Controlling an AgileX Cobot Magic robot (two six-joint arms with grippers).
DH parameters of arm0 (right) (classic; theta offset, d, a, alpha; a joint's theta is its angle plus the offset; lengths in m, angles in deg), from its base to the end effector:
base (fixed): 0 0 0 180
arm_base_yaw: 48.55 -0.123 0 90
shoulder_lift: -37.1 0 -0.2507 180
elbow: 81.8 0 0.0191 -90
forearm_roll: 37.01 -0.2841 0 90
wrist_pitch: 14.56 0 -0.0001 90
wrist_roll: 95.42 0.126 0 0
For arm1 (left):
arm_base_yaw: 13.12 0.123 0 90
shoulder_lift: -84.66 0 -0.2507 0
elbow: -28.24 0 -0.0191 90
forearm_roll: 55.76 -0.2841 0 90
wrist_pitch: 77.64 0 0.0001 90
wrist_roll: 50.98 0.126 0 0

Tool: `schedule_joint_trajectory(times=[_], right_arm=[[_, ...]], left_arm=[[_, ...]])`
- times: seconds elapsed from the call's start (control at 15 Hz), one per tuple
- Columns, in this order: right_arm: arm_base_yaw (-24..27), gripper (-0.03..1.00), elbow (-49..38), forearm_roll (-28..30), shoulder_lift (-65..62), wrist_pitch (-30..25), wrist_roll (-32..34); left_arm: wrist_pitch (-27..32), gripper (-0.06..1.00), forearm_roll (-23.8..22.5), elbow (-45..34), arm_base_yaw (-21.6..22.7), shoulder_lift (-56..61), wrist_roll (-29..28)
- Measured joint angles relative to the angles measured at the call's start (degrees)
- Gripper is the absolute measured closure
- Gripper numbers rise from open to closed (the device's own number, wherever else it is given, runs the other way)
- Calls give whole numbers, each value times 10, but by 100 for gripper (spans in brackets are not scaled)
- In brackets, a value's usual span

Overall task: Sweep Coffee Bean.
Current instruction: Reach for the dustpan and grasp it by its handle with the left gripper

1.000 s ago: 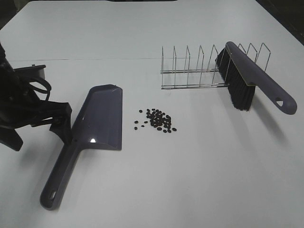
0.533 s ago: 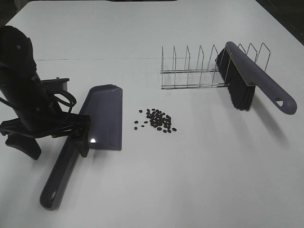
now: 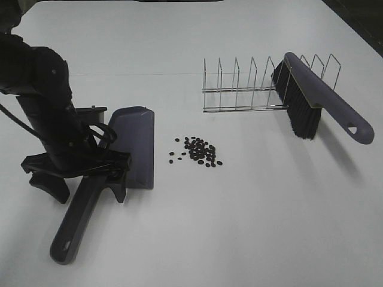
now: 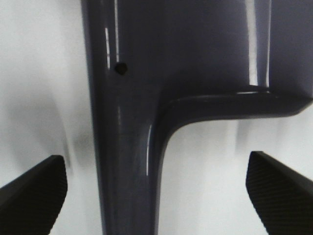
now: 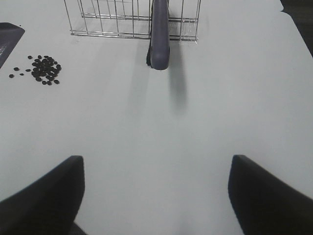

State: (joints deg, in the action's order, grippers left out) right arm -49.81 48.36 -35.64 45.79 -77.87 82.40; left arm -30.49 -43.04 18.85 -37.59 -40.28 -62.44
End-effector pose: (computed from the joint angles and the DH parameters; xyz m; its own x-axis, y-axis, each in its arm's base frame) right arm 0.0915 -0.0007 0.2590 -0.5265 -0.0604 -0.8480 -0.0296 0.9982 -0.0527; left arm 0.3178 -0.1670 0.0193 -0.9946 0.0784 0.0683 0.0678 0.9868 -0.1469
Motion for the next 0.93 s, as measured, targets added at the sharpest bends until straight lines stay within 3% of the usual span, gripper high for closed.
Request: schedule_joint_trajectory(times=[0.4, 0.53, 0.67, 0.73, 0.93], right_arm=[[0, 23, 0, 1, 0, 0, 0], [0, 23, 0, 1, 0, 0, 0], [0, 23, 0, 1, 0, 0, 0], [0, 23, 0, 1, 0, 0, 0], [0, 23, 0, 1, 0, 0, 0]], left_arm=[[8, 15, -17, 5, -2, -18, -2], [8, 31, -22, 5, -2, -18, -2], [7, 59, -22, 6, -2, -21, -2], [6, 64, -23, 6, -2, -22, -2], [3, 63, -36, 6, -3, -22, -2]])
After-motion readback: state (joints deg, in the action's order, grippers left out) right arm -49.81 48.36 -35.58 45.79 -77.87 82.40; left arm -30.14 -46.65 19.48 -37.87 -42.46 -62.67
